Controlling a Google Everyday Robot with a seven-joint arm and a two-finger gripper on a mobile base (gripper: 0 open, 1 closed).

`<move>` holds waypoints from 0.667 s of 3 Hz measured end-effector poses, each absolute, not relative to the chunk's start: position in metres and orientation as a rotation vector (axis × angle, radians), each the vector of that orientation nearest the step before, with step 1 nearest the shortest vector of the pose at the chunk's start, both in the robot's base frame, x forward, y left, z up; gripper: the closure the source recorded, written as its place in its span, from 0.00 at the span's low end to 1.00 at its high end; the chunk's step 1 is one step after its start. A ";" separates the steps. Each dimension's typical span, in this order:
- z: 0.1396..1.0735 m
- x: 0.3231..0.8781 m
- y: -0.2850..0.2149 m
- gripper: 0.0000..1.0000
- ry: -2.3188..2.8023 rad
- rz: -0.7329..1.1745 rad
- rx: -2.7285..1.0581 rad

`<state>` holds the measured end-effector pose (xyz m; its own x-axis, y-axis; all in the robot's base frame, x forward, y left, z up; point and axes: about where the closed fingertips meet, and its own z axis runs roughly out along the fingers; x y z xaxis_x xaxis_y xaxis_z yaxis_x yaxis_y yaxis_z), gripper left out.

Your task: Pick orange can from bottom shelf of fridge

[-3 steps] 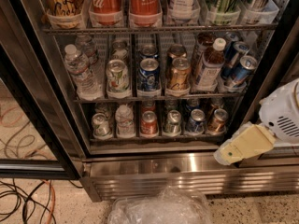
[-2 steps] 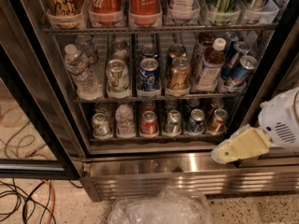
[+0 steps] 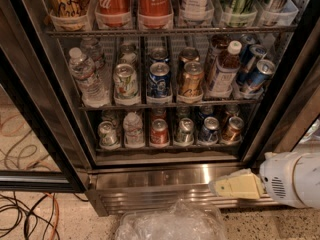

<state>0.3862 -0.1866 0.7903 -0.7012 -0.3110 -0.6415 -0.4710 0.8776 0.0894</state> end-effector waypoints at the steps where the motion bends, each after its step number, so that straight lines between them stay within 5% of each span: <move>1: 0.766 0.414 -0.190 0.00 2.307 0.388 -0.421; 2: 0.769 0.431 -0.199 0.00 2.259 0.353 -0.365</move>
Offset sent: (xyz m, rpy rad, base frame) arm 0.0239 -0.0019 -0.0226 0.0957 -0.0646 -0.0692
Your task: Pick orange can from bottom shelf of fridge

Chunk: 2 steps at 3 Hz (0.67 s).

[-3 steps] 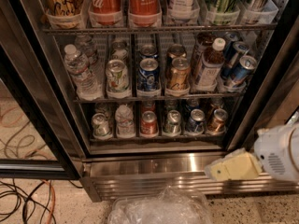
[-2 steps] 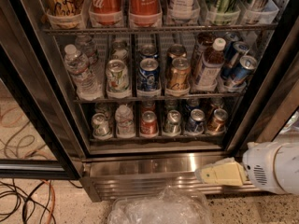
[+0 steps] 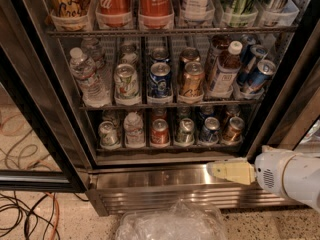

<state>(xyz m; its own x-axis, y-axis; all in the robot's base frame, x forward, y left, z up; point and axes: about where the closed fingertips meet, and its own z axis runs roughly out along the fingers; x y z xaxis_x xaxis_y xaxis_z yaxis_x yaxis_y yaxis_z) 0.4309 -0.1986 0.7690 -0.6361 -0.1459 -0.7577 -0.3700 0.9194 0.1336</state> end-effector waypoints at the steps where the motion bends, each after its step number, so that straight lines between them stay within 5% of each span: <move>1: 0.769 0.431 -0.199 0.00 2.259 0.352 -0.365; 2: 0.752 0.444 -0.200 0.00 2.230 0.340 -0.335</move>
Offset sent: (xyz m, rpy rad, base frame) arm 0.0435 -0.0092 -0.0656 0.0312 -0.1049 -0.0944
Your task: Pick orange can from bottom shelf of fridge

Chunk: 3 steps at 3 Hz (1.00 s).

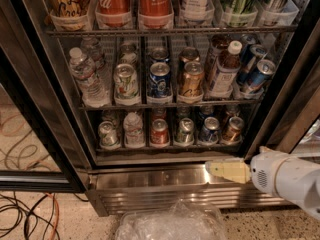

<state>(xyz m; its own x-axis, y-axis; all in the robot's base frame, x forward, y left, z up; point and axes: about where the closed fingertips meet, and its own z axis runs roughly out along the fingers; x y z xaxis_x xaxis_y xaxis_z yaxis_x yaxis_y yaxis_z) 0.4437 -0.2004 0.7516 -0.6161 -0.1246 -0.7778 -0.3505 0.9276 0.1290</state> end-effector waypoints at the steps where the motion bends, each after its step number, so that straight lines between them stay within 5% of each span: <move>1: 0.717 0.463 -0.206 0.00 2.161 0.330 -0.249; 3: 0.664 0.488 -0.218 0.00 2.020 0.270 -0.078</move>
Offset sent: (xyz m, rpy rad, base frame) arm 0.0549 -0.0191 -0.0929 0.0988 -0.3098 -0.2532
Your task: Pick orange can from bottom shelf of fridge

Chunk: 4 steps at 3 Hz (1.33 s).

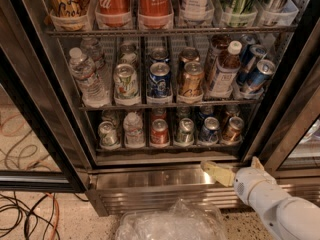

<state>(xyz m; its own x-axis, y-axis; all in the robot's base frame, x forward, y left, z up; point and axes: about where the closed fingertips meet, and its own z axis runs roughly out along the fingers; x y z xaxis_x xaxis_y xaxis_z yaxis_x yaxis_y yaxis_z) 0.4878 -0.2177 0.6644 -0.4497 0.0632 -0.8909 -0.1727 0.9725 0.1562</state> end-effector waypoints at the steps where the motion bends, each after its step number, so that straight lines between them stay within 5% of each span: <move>1: 0.662 0.492 -0.224 0.00 2.011 0.248 -0.045; 4: 0.624 0.528 -0.221 0.00 1.860 0.221 0.048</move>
Offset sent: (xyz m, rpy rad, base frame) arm 0.0050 -0.0070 -0.0030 0.0004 -0.0100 -0.0367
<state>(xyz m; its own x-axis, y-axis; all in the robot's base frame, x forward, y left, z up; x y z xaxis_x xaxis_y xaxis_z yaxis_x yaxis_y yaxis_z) 0.5280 -0.2212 0.6236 -0.2976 0.1456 -0.9435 -0.0797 0.9811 0.1765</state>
